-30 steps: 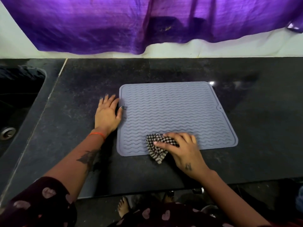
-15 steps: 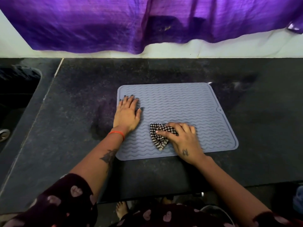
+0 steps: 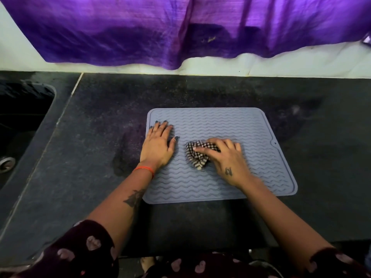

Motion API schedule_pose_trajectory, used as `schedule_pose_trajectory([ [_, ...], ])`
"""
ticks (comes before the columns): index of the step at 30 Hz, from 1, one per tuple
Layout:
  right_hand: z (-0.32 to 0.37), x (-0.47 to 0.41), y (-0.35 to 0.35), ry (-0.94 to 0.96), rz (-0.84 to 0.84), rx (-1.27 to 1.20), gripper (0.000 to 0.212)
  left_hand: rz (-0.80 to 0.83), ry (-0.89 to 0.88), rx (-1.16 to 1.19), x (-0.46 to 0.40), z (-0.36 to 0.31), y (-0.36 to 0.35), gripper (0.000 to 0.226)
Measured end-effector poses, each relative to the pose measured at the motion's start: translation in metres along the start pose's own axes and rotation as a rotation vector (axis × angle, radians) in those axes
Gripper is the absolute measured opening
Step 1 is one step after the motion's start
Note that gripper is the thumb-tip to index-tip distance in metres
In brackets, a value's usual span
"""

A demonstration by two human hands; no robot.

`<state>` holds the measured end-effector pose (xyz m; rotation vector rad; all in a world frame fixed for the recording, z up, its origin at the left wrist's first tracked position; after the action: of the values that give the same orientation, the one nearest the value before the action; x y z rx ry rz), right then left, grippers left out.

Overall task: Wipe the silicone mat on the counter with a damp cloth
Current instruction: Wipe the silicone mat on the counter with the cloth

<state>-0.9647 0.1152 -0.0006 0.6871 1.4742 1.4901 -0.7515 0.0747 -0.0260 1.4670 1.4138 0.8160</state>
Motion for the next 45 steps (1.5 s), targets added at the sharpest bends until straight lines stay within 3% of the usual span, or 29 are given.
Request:
schedule_pose_trajectory([
  [5, -0.003, -0.009, -0.015, -0.024, -0.008, 0.030, 0.055, -0.003, 0.005, -0.008, -0.001, 0.000, -0.001, 0.063],
  [9, -0.012, -0.023, -0.003, 0.016, 0.010, -0.037, 0.041, 0.002, 0.015, -0.002, -0.001, 0.002, -0.002, 0.064],
  [14, -0.013, -0.031, -0.016, -0.045, 0.029, 0.026, 0.042, 0.001, 0.025, -0.010, -0.001, 0.002, -0.003, 0.063],
  [21, -0.028, -0.058, -0.005, 0.019, 0.007, -0.025, 0.043, -0.017, 0.027, 0.001, -0.001, 0.002, -0.002, 0.062],
  [28, -0.039, -0.072, -0.013, 0.063, 0.101, -0.004, 0.048, -0.040, 0.034, 0.008, -0.001, 0.001, -0.001, 0.061],
  [32, -0.043, -0.083, -0.010, -0.005, 0.008, -0.041, 0.049, -0.064, 0.034, 0.028, 0.000, 0.000, 0.001, 0.059],
  [38, -0.049, -0.092, -0.015, 0.043, 0.111, -0.045, 0.049, -0.067, 0.040, 0.035, 0.000, 0.001, 0.001, 0.066],
  [42, -0.059, -0.109, -0.005, -0.050, 0.003, -0.093, 0.049, -0.076, 0.034, 0.039, 0.000, 0.002, 0.000, 0.070],
  [45, -0.060, -0.110, -0.015, -0.017, 0.116, 0.014, 0.049, -0.079, 0.035, 0.043, 0.000, 0.002, 0.000, 0.069],
])
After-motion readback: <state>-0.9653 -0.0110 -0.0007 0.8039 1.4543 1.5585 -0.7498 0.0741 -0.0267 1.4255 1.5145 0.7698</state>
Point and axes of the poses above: each hand's wrist, its own x-axis away from the middle knuckle, its own y-axis out of the back of the hand, z = x × y, the point moved 3 cm from there along -x, towards the middle knuckle, and after that the axes turned 1 degree about -y, right-handed, at the moved point
